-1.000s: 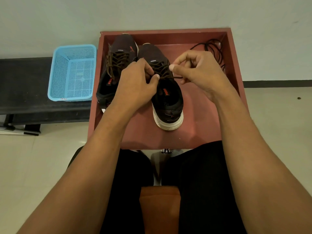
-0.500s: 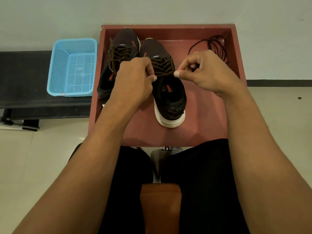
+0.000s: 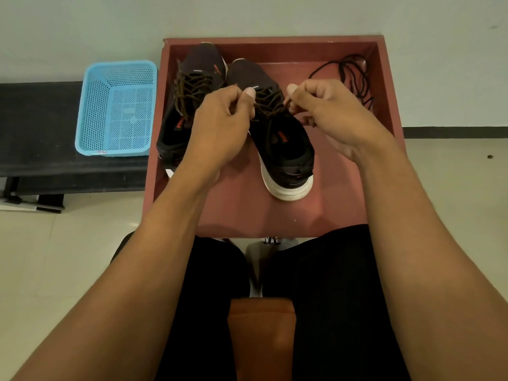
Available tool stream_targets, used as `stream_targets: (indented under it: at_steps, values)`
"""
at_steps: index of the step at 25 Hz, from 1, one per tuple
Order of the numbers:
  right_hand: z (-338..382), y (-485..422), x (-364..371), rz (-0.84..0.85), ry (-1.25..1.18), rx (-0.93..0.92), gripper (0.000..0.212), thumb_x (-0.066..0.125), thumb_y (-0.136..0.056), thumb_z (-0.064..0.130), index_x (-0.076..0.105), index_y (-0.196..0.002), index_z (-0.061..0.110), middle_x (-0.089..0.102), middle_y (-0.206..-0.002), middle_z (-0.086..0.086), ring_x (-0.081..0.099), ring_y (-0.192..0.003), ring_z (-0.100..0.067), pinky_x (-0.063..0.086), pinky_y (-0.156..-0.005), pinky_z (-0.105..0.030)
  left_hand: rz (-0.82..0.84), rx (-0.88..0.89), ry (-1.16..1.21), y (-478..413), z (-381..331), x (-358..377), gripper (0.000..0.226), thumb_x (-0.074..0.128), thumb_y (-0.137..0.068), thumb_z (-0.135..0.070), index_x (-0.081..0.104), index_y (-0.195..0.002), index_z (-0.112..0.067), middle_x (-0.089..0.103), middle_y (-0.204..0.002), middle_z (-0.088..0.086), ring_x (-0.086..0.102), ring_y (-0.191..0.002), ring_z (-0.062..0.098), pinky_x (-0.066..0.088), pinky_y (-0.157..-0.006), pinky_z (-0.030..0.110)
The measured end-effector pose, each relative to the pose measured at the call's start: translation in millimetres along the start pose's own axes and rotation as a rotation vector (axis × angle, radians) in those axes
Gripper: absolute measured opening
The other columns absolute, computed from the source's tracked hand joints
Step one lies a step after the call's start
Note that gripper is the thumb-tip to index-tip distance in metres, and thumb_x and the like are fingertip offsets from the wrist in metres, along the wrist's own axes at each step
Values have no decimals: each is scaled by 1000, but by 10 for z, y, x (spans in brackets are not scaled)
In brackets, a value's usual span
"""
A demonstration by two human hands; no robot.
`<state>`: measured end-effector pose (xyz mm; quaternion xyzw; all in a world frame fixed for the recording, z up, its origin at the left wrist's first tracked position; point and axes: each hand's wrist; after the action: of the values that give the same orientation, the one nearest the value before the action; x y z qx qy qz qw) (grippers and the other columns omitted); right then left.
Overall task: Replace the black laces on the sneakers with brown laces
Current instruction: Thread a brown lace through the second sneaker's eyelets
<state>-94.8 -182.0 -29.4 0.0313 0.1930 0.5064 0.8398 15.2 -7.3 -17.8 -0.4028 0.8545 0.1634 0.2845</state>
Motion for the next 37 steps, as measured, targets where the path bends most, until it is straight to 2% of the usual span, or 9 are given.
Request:
stream_targets:
  at_steps: [4, 8, 12, 15, 18, 22, 26, 30, 37]
  values:
    - [43, -8, 74, -13, -201, 21, 27, 60, -107, 31, 69, -92, 12, 64, -78, 7, 57, -78, -5, 45, -74, -23, -90, -39, 141, 5, -38, 82, 46, 46, -111, -38, 71, -91, -6, 72, -83, -4, 57, -72, 0, 44, -67, 14]
    - [96, 12, 126, 31, -283, 23, 25, 60, -107, 20, 64, -86, 8, 71, -75, 4, 55, -70, -6, 43, -67, -23, -92, -112, 394, 27, -142, 148, 48, 39, -114, -34, 68, -96, 1, 78, -81, -4, 71, -79, 4, 55, -82, 22]
    - [146, 41, 159, 60, -366, 64, 22, 64, -105, 18, 60, -85, 8, 77, -83, -3, 56, -67, -6, 43, -62, -20, -101, -18, 274, 25, -124, 136, 42, 39, -113, -38, 55, -79, -19, 72, -69, -7, 68, -71, 15, 59, -83, 44]
    - [163, 30, 190, 42, -405, 95, 28, 60, -108, 23, 58, -82, 12, 74, -81, -4, 53, -65, -7, 41, -62, -21, -36, -30, 268, 19, -113, 141, 38, 39, -113, -33, 58, -87, -14, 73, -77, -6, 56, -61, 10, 52, -69, 36]
    - [161, 16, 231, 33, -443, 114, 34, 49, -112, 25, 58, -82, 13, 70, -78, -3, 51, -64, -8, 40, -62, -22, 14, -14, 217, 2, -81, 132, 32, 41, -113, -29, 60, -97, -10, 75, -89, -2, 53, -62, 7, 49, -68, 33]
    - [153, 27, 245, 86, -423, 103, 29, 43, -114, 19, 61, -93, 10, 67, -87, -5, 53, -71, -6, 45, -69, -19, 69, 23, 270, 2, -60, 109, 27, 43, -112, -28, 58, -102, -7, 64, -83, -4, 49, -65, 4, 44, -69, 30]
    - [109, 31, 198, 133, -418, 71, 19, 48, -112, 11, 64, -111, 0, 68, -96, -8, 59, -85, -11, 50, -81, -22, 77, 94, 234, 16, -72, 113, 27, 44, -112, -29, 58, -102, -9, 61, -79, -13, 56, -76, 6, 52, -77, 36]
    - [81, 33, 180, 138, -439, 52, 16, 54, -105, -3, 69, -113, -2, 72, -98, -10, 65, -86, -10, 55, -86, -20, 78, 121, 225, 8, -59, 95, 22, 44, -112, -25, 60, -105, -13, 63, -83, -18, 61, -83, -1, 55, -86, 31]
    - [122, 74, 150, 7, -509, 105, 12, 69, -95, -6, 74, -105, -2, 77, -86, -9, 75, -81, -13, 62, -82, -23, 79, 177, 140, -6, -21, 116, 17, 46, -108, -14, 62, -111, -19, 67, -89, -3, 56, -75, 2, 47, -72, 24]
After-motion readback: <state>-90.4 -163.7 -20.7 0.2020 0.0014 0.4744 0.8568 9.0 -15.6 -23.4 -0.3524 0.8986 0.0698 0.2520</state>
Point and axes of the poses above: each hand's wrist, its own y-axis away from the middle knuckle, its own x-axis out of the palm, z = x × y
